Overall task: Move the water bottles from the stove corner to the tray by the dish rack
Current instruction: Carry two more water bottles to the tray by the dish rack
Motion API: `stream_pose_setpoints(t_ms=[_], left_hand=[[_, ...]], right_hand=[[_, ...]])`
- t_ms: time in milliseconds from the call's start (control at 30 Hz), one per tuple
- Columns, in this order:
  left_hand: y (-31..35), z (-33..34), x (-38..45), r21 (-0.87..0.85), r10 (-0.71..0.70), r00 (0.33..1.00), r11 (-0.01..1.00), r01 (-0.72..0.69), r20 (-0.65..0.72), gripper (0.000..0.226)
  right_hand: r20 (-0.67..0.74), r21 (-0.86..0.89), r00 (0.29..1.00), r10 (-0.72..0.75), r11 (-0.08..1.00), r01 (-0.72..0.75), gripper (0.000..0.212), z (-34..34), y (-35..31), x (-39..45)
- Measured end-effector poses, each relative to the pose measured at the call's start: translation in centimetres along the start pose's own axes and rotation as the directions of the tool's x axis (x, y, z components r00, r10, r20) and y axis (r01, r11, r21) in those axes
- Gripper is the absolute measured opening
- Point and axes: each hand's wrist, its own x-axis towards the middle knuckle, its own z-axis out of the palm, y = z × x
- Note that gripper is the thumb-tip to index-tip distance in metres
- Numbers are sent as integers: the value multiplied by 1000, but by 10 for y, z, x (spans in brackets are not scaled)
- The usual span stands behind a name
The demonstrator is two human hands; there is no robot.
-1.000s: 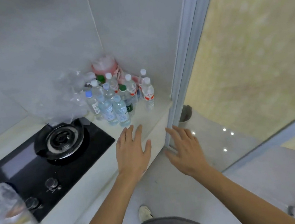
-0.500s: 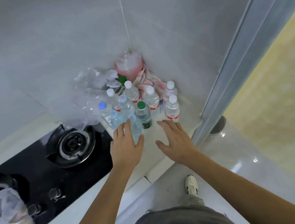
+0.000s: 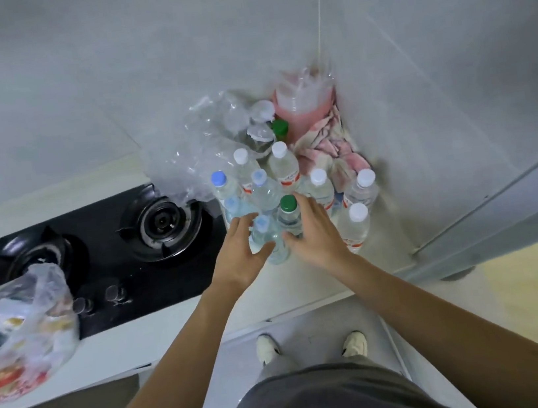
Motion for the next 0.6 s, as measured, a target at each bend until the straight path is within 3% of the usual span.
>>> stream_pose_setpoints(t_ms=[200, 433, 600], left_hand=[[-1, 8, 12, 42, -16, 1000, 999, 15, 18, 63], [0, 24, 13, 101, -139, 990, 986, 136, 20, 57], [-6, 20, 6, 139, -164, 986, 977, 162, 3, 48]], right_hand=[[26, -23, 1000, 4, 1000, -4, 65, 5, 13, 16], [135, -101, 991, 8, 995, 6, 58, 7, 20, 28], [158, -129, 985, -68, 988, 89, 54, 4, 21, 20]])
